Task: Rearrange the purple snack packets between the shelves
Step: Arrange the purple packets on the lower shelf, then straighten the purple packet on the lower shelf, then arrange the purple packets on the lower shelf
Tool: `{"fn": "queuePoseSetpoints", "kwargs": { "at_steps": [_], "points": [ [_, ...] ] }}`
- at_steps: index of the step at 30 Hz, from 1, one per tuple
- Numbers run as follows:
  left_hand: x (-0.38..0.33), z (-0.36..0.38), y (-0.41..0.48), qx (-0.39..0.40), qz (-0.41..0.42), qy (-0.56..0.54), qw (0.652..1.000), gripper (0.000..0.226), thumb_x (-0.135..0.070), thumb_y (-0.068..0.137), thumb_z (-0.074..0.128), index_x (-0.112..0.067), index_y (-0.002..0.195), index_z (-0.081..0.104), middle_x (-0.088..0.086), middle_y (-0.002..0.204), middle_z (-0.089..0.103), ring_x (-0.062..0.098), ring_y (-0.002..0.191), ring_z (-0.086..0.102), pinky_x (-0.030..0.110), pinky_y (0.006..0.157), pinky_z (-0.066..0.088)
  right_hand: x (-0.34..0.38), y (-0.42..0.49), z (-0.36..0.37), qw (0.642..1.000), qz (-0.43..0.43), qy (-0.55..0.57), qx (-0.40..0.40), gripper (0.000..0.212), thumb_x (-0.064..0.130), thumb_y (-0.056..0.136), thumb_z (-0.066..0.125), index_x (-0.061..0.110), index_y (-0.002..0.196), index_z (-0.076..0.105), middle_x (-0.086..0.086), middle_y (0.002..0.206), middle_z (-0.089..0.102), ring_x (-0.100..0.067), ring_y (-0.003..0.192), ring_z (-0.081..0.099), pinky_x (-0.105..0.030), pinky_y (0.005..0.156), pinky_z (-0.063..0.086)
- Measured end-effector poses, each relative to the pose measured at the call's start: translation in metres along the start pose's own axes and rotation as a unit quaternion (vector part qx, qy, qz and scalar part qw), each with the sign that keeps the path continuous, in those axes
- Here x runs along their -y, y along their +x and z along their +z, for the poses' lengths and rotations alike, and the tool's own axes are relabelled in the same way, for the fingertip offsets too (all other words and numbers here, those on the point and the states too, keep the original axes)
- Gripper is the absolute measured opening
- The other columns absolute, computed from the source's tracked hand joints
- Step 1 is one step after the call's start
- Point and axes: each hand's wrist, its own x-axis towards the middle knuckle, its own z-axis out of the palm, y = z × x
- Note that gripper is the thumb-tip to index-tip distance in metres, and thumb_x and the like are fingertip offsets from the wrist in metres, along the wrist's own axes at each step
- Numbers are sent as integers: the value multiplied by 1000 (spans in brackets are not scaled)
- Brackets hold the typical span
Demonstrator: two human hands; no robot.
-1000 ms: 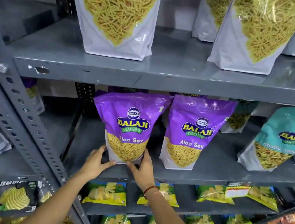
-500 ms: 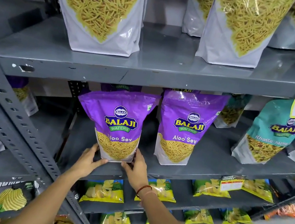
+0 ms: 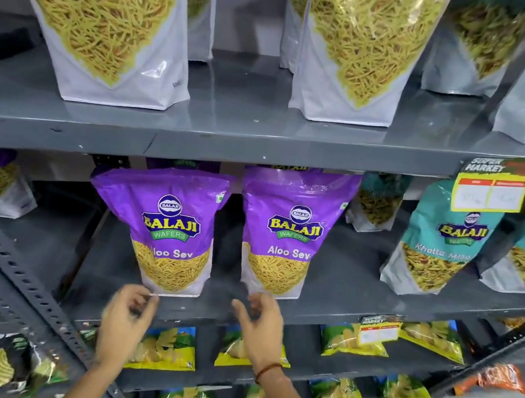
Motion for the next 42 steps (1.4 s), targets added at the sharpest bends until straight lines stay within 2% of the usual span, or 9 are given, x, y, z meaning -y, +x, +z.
{"fn": "queuePoseSetpoints", "kwargs": {
  "at_steps": [3,5,7,9,13,17,24,34,42],
  "points": [
    [-23,39,-25,98,49,22,994,33,-12,76,72,-39,73,53,-7,66,61,6,68,59,21,59,46,-20,8,-37,996,3,14,-93,32,26,76,77,37,83,48,7,79,49,-19,78,52,-12,67,40],
    [-43,64,-27,139,72,21,987,33,-10,77,71,-38,91,58,-7,78,65,3,75,61,22,65,50,-24,20,-59,995,2,10,-103,39,25,72,80,35,94,50,10,87,48,-19,86,51,-14,74,41],
    [-59,87,-21,153,75,16,985,41,-13,79,70,-19,117,58,-3,106,66,5,96,62,28,80,53,-25,36,-76,998,24,13,-63,64,28,67,84,25,121,48,5,105,48,-19,101,52,-27,87,46],
    [-71,105,-9,175,57,25,983,62,-16,77,72,-6,133,45,7,133,55,22,122,52,33,99,42,-26,53,-88,999,37,-6,-6,94,31,63,87,17,140,35,-5,123,46,-20,116,49,-31,98,42],
    [-82,125,10,243,9,35,969,81,-19,73,77,-2,139,34,15,141,49,27,131,45,34,106,34,-27,75,-100,994,29,-47,90,116,34,60,89,12,149,18,-12,149,36,-25,138,36,-41,113,36],
    [-84,136,15,228,-14,55,972,71,-20,72,77,-1,132,44,18,130,58,32,121,53,36,97,40,-29,86,-102,988,3,-50,146,110,30,60,89,14,147,24,-8,147,44,-24,137,41,-45,111,39],
    [-98,153,12,216,-7,70,974,57,-24,71,77,-4,119,54,17,118,65,34,112,57,40,89,46,-33,98,-119,987,-6,-70,143,98,30,64,87,12,143,32,-11,142,49,-27,132,45,-44,109,41],
    [-112,165,8,226,-17,84,970,48,-29,76,71,-10,117,54,12,117,65,29,110,58,38,86,48,-34,107,-134,987,18,-56,152,85,22,65,87,14,135,39,-11,133,56,-27,124,52,-46,104,46],
    [-115,160,12,247,-18,103,963,45,-29,77,70,-10,115,54,10,117,65,28,110,58,37,84,48,-26,104,-133,983,31,-84,159,87,21,67,85,13,137,35,-11,136,54,-27,126,50,-43,105,45]
  ]
}}
